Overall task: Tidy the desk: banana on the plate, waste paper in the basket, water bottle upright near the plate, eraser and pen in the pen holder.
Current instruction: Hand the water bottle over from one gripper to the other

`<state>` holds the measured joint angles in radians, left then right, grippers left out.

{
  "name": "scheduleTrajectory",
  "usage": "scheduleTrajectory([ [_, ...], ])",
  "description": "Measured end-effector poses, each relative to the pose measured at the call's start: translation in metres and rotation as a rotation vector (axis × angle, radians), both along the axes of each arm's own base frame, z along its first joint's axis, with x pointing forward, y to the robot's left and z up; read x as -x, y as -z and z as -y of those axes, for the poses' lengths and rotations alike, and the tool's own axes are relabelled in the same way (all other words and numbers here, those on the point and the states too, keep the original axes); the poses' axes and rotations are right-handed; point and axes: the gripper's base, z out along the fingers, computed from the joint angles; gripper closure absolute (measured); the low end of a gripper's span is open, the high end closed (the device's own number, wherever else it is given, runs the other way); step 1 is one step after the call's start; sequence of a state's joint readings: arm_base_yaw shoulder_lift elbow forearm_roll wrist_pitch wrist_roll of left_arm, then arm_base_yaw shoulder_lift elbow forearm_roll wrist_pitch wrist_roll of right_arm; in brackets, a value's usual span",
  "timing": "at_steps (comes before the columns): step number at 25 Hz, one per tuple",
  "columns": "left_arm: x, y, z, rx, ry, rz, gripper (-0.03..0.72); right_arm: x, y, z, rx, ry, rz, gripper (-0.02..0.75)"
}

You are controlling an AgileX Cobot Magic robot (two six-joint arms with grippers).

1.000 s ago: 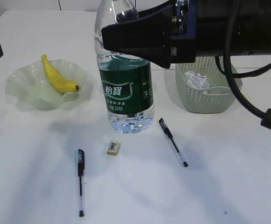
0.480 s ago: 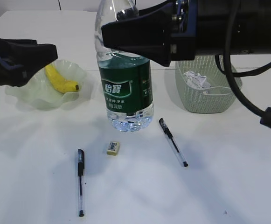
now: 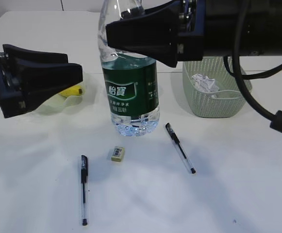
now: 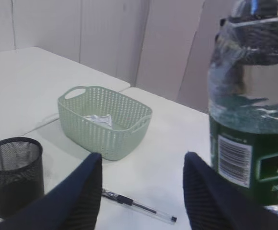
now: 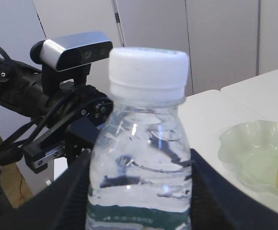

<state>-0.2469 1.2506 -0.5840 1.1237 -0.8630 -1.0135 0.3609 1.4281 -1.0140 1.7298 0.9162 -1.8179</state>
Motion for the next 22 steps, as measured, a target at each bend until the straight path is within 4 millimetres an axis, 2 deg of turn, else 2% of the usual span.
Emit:
scheduleTrajectory([
  [7, 0.014, -0.001, 0.007, 0.023, 0.170, -0.017, 0.308, 0.000, 0.000, 0.000, 0.000, 0.000, 0.000, 0.357],
  [12, 0.015, -0.001, 0.009, 0.038, 0.201, -0.025, 0.296, 0.001, 0.000, 0.000, -0.005, -0.014, 0.002, 0.358],
  [14, 0.014, 0.002, 0.010, 0.049, 0.210, -0.051, 0.250, 0.001, -0.001, 0.000, -0.005, -0.015, 0.002, 0.358],
  [18, 0.010, 0.009, 0.013, 0.102, 0.243, -0.126, 0.101, 0.001, -0.001, 0.000, -0.005, -0.015, 0.002, 0.358],
  [22, 0.004, 0.012, 0.014, 0.180, 0.242, -0.184, 0.055, 0.002, -0.001, -0.001, -0.007, -0.020, 0.002, 0.358],
])
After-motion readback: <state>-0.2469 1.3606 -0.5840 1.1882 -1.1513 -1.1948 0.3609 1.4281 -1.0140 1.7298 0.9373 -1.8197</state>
